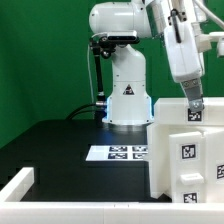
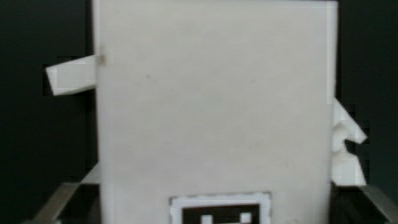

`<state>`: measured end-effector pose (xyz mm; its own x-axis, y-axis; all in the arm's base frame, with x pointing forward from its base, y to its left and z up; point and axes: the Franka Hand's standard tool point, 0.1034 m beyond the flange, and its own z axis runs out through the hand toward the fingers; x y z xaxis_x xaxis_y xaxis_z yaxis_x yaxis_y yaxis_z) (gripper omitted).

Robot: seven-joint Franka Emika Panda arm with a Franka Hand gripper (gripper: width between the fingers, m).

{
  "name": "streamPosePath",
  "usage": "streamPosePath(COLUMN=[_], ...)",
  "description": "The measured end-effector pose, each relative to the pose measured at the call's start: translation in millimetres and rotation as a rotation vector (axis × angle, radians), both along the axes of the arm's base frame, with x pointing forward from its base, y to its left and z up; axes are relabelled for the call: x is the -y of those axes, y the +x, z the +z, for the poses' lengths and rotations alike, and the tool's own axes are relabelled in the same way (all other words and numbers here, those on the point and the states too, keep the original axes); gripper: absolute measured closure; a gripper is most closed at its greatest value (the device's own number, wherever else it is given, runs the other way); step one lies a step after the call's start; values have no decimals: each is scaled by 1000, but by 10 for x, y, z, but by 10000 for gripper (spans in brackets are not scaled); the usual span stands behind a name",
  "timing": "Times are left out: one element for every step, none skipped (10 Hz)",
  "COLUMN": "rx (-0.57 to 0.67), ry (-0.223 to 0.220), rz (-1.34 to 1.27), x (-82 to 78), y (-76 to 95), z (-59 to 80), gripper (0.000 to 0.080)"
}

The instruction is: Assemble cabinet

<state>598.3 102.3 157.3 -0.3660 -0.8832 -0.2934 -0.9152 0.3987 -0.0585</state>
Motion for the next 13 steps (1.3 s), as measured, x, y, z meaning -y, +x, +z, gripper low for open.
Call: streamPosePath(rx=[0, 3, 20, 22, 21, 28, 33, -4, 16, 47, 61, 85, 107], ry=[28, 59, 65, 61, 60, 54, 49, 69, 72, 64, 58, 40, 25], rz=[-119, -246, -257, -240, -237, -211, -173, -93, -25, 66, 127, 213, 287], x=[-4, -28, -63, -68, -69, -71, -76, -114, -120, -148, -167, -161, -161], y=[9, 24, 21, 17, 16, 15, 8, -68, -55, -49, -52, -53, -54], z=[-3, 2, 3, -3, -9, -10, -4, 51, 173, 254, 273, 264, 261], gripper=[246, 246, 246, 206, 167, 167, 153, 151, 151, 151, 151, 151, 151])
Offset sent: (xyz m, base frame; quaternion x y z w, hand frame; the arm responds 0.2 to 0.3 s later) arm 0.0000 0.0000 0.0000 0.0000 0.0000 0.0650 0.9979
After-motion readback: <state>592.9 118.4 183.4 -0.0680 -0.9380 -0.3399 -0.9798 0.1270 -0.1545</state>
